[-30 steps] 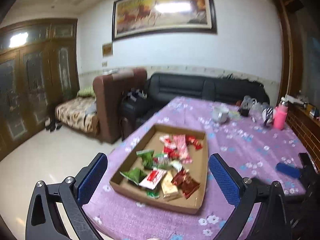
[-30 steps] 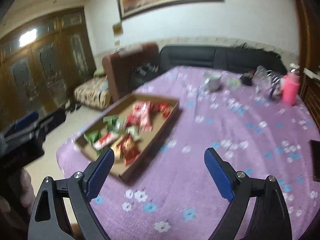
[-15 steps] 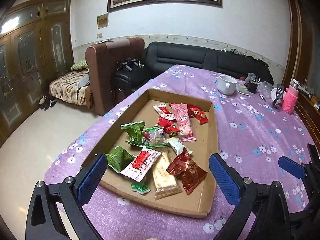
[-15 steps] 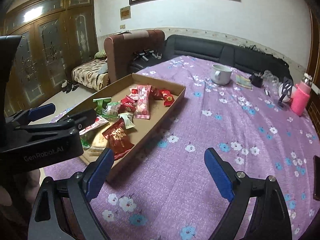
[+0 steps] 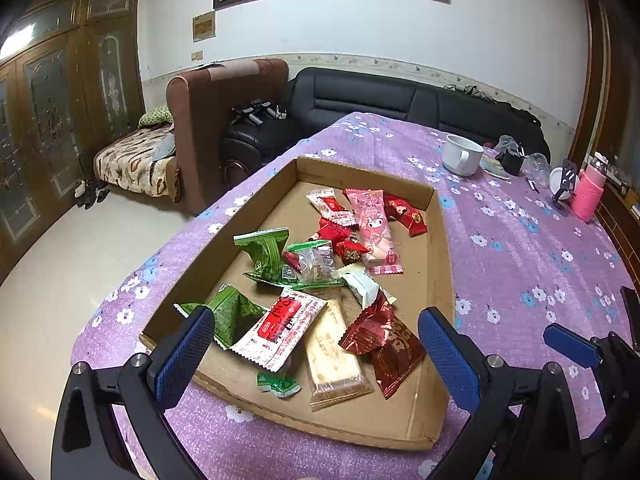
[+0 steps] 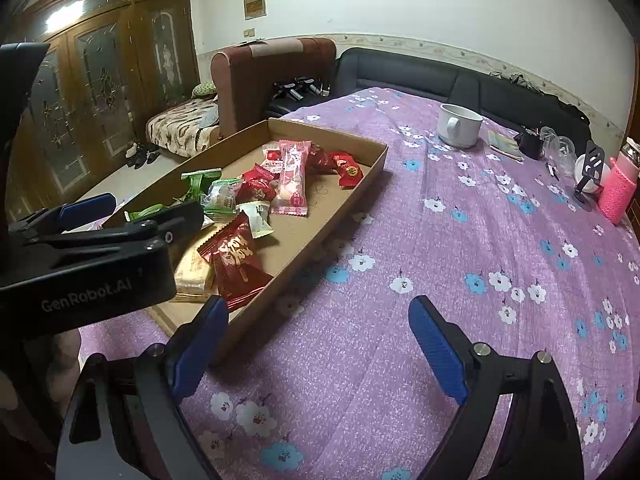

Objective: Organize snacks

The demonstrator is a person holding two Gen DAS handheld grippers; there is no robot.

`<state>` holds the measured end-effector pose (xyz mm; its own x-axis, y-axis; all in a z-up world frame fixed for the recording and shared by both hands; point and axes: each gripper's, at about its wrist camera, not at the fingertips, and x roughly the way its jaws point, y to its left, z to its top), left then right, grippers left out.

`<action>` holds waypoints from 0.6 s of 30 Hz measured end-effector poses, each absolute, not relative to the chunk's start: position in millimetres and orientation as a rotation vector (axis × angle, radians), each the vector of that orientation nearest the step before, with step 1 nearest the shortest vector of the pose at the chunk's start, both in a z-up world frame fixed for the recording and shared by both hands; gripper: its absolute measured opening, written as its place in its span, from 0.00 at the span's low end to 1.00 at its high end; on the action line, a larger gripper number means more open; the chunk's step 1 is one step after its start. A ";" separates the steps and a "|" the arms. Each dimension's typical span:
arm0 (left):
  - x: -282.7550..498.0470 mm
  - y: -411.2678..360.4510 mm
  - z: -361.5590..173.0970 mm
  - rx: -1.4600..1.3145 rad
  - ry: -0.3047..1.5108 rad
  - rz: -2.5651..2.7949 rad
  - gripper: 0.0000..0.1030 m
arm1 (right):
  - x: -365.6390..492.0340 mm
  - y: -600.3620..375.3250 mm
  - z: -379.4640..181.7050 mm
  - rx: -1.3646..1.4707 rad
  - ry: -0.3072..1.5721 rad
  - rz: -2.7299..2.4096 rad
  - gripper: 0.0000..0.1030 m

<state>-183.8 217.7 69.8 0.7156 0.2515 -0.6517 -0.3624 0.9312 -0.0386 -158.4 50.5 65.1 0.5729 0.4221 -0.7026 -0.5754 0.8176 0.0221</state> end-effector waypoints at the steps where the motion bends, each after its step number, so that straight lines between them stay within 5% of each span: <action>1: -183.7 217.8 70.2 -0.167 0.693 0.340 1.00 | -158.2 50.4 64.8 -0.218 0.764 0.590 0.89; 18: -184.7 178.0 96.7 -0.083 0.640 0.274 1.00 | -164.7 18.5 77.0 -0.149 0.730 0.586 0.88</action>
